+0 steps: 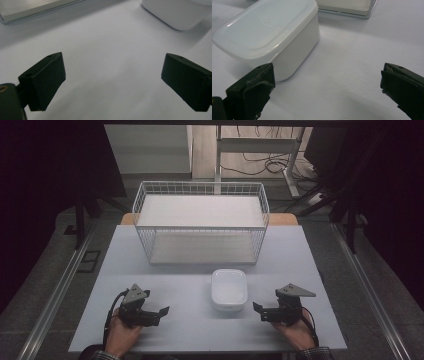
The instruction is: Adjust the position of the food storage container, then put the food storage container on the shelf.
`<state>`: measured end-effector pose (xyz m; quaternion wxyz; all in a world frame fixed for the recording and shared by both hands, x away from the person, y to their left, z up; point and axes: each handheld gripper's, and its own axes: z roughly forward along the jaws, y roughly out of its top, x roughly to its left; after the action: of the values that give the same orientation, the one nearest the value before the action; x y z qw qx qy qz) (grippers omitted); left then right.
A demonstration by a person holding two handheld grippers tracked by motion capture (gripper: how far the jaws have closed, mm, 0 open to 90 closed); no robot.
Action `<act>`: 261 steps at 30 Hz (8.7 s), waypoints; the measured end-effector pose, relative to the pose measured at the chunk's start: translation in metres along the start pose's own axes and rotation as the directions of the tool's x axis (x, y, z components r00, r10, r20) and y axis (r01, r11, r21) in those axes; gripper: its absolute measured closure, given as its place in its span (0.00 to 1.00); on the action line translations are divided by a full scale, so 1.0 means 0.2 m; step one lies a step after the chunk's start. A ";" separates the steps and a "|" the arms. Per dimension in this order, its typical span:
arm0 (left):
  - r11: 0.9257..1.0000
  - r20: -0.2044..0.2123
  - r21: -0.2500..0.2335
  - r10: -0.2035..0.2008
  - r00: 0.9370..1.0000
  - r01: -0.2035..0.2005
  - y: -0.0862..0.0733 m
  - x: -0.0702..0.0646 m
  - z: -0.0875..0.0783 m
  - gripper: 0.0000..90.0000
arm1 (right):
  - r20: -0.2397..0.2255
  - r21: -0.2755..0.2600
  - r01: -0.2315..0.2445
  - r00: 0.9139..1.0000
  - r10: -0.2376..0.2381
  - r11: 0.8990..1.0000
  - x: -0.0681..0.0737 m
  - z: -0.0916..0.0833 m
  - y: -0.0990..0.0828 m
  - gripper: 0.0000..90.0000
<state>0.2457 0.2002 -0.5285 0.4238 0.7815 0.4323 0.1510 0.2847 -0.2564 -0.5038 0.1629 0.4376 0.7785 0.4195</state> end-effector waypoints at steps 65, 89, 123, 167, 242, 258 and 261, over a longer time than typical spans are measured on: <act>0.998 0.031 -0.059 0.028 0.999 -0.026 -0.01 0.00 0.02 0.04 | -0.066 0.143 0.219 0.975 -0.211 0.965 0.18 0.51 0.50 0.98; 0.999 0.078 -0.049 -0.008 0.997 0.012 0.14 0.11 0.10 0.57 | -0.164 0.153 0.201 0.971 -0.176 0.968 0.24 0.18 0.20 0.98; 0.997 0.195 0.072 0.009 0.981 -0.024 0.17 -0.16 0.21 0.90 | -0.174 0.154 0.207 0.968 -0.179 0.966 0.28 0.34 0.24 0.98; 0.998 0.079 0.006 0.062 0.995 -0.063 0.02 -0.09 0.02 0.07 | -0.147 0.082 0.274 0.954 -0.260 0.958 0.22 0.14 0.07 0.02; 0.994 0.205 -0.052 -0.085 0.975 0.097 0.23 -0.23 0.11 0.88 | -0.173 0.040 0.084 0.982 -0.076 0.996 0.40 0.13 0.23 0.85; 0.991 0.170 -0.089 -0.086 0.982 0.103 0.33 -0.14 0.13 0.87 | -0.137 -0.024 0.114 0.984 -0.116 0.993 0.40 0.19 0.36 0.85; 0.990 0.158 -0.098 -0.086 0.984 0.102 0.36 -0.11 0.14 0.87 | -0.133 -0.035 0.114 0.984 -0.118 0.993 0.39 0.22 0.39 0.85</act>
<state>0.2896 0.1489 -0.4854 0.5032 0.7459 0.4264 0.0928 0.3101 -0.1501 -0.4597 0.1398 0.3599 0.8062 0.4483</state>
